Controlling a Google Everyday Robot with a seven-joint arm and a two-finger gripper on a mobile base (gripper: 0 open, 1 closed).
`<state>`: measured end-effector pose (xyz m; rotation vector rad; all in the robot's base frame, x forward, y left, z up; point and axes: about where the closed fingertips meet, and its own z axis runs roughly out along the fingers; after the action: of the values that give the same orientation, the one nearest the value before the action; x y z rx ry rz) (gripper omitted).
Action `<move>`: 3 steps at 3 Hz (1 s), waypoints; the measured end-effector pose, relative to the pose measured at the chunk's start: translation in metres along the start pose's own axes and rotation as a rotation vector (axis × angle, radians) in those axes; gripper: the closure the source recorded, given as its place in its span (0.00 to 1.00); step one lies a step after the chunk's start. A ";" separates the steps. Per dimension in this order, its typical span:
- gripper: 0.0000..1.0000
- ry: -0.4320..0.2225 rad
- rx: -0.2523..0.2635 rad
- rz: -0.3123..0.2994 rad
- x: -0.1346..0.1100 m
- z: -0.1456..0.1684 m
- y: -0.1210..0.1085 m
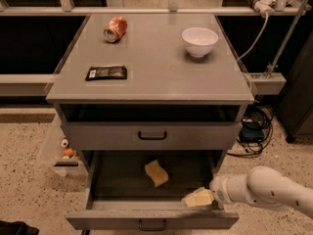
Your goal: Pick sponge from middle drawer and place on counter
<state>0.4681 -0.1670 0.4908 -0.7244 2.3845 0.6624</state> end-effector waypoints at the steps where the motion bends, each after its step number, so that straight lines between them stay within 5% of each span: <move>1: 0.00 -0.037 -0.042 -0.020 -0.002 0.030 0.013; 3: 0.00 -0.108 -0.150 -0.116 -0.015 0.106 0.057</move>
Offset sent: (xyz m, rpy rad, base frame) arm 0.0157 0.1413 -0.0654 0.1764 -0.1327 0.1794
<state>0.4815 -0.0576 0.4401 -0.8604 2.1940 0.8167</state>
